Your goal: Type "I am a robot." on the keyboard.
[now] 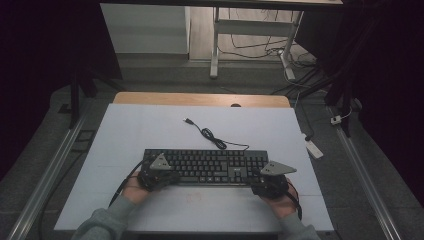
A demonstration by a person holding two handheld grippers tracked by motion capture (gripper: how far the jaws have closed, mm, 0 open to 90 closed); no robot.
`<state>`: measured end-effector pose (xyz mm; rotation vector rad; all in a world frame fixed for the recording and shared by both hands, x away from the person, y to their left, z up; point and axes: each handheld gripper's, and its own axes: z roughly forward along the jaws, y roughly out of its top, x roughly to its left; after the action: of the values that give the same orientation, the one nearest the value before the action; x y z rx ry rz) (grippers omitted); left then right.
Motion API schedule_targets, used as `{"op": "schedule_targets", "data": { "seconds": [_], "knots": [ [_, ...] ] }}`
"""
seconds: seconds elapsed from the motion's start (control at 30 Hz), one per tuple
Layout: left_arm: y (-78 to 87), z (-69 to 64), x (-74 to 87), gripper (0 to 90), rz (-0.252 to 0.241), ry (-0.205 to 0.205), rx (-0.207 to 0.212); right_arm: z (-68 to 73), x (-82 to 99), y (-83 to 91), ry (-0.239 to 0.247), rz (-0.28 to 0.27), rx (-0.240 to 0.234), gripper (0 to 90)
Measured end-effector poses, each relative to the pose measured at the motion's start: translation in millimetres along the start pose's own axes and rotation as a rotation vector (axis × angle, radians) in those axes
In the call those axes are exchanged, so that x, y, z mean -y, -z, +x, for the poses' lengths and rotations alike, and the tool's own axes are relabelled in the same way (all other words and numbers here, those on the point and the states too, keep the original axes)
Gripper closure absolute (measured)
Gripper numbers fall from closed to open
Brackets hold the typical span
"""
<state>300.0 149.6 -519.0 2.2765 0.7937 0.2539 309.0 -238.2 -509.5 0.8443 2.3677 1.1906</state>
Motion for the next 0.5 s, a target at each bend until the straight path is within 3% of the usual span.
{"op": "schedule_targets", "data": {
  "seconds": [0.5],
  "knots": [
    [-5.6,-0.9,1.2,89.0,0.007,-0.005,0.0,0.2,-0.1,0.1,0.001,0.009,0.003,50.6]
  ]
}}
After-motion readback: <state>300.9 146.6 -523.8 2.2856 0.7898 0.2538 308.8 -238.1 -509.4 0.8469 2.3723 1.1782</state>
